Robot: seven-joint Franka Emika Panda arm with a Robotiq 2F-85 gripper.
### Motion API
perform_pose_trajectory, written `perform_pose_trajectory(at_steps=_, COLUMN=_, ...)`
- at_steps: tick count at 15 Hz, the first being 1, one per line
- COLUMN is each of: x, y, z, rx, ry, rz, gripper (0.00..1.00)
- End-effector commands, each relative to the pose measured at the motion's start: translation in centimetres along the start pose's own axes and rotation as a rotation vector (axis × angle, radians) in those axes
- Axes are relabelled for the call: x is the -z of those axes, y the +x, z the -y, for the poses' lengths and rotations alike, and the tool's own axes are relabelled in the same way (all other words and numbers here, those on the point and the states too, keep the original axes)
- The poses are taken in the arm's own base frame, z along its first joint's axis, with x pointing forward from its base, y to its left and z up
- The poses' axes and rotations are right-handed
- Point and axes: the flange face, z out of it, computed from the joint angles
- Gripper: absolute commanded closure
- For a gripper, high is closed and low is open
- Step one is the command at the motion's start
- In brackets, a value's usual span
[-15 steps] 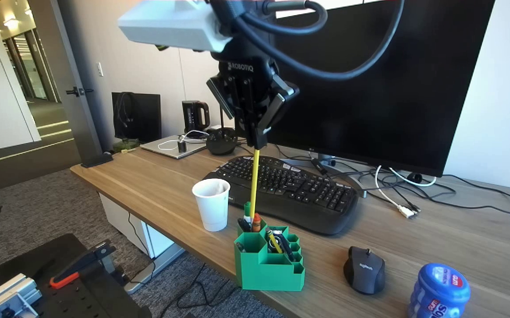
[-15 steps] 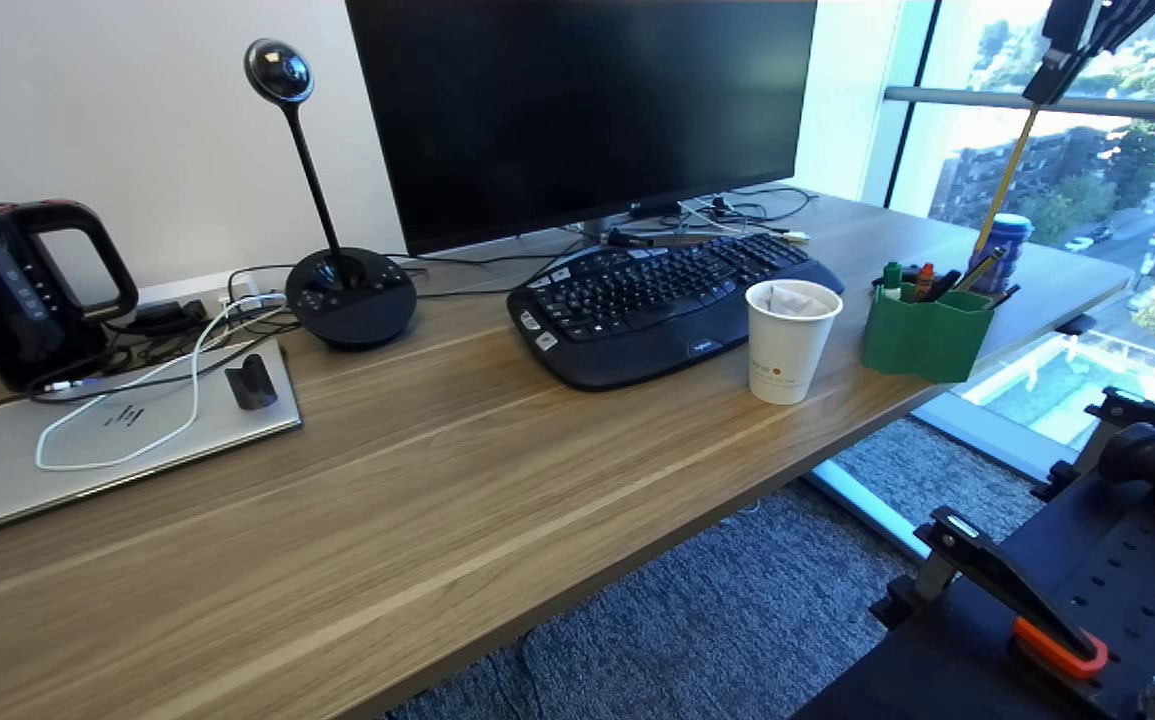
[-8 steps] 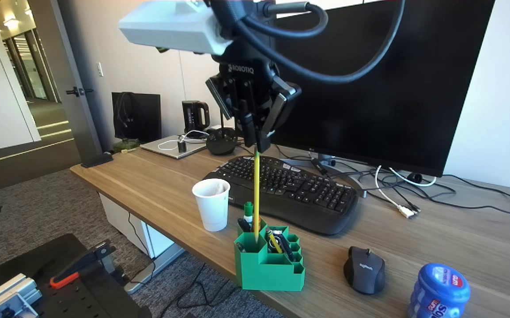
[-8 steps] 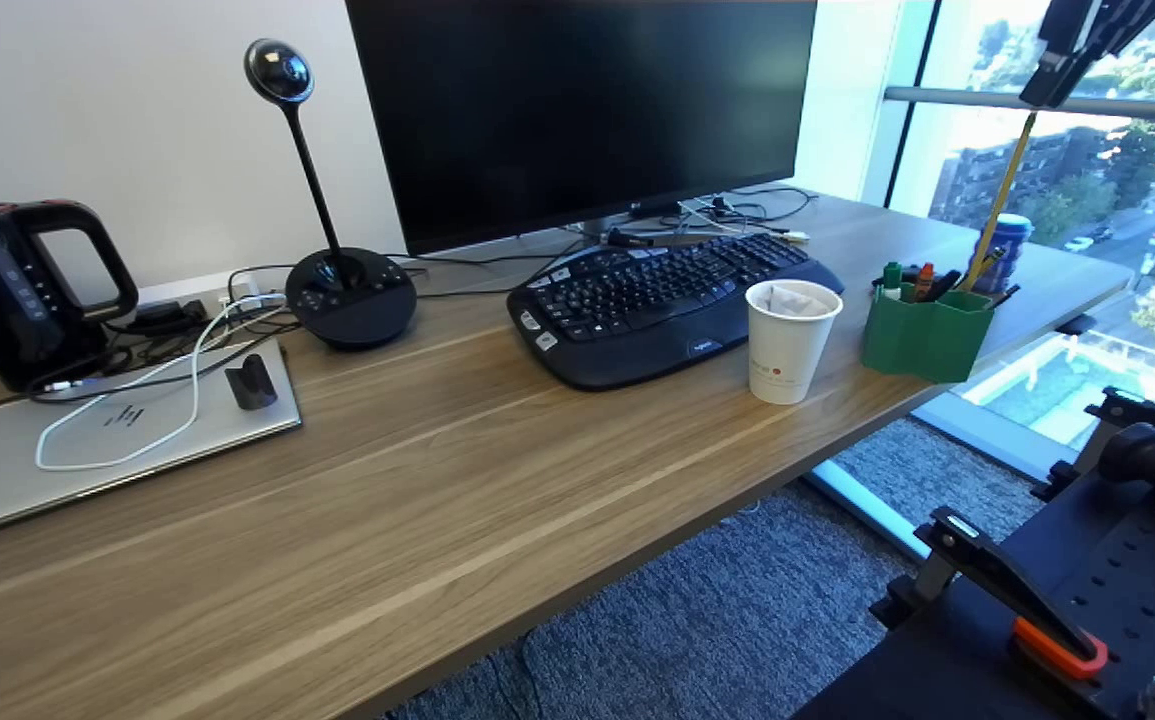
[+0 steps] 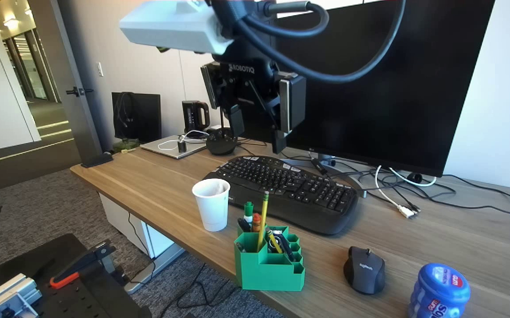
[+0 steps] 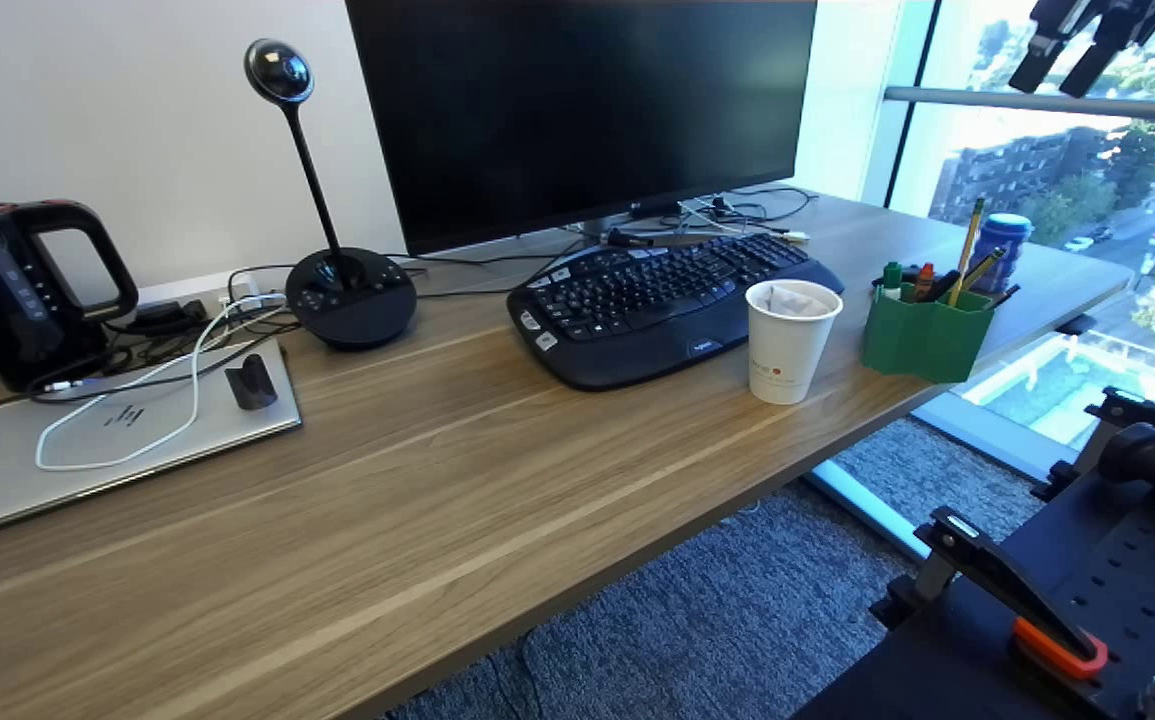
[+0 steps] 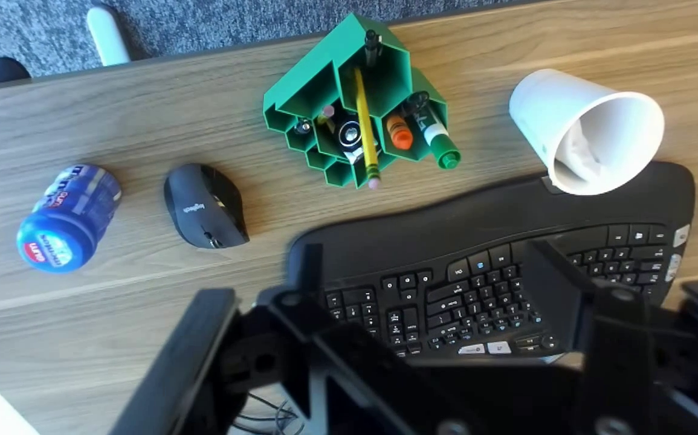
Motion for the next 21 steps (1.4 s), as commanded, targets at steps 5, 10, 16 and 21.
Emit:
perform_pose_trajectory(at_steps=5, x=0.7, y=0.8, z=-0.7, rx=-0.007, ry=-0.005, rz=-0.020, gripper=0.00)
perform_pose_trajectory(at_steps=10, x=2.3, y=0.7, z=-1.1, rx=-0.041, ry=0.001, rz=0.022, gripper=0.00)
perform_pose_trajectory(at_steps=16, x=4.4, y=-0.5, z=-1.9, rx=-0.029, ry=-0.029, rz=0.163, gripper=0.00)
perform_pose_trajectory(at_steps=21, x=4.2, y=-0.9, z=-2.1, rx=-0.013, ry=-0.025, rz=0.189, gripper=0.00)
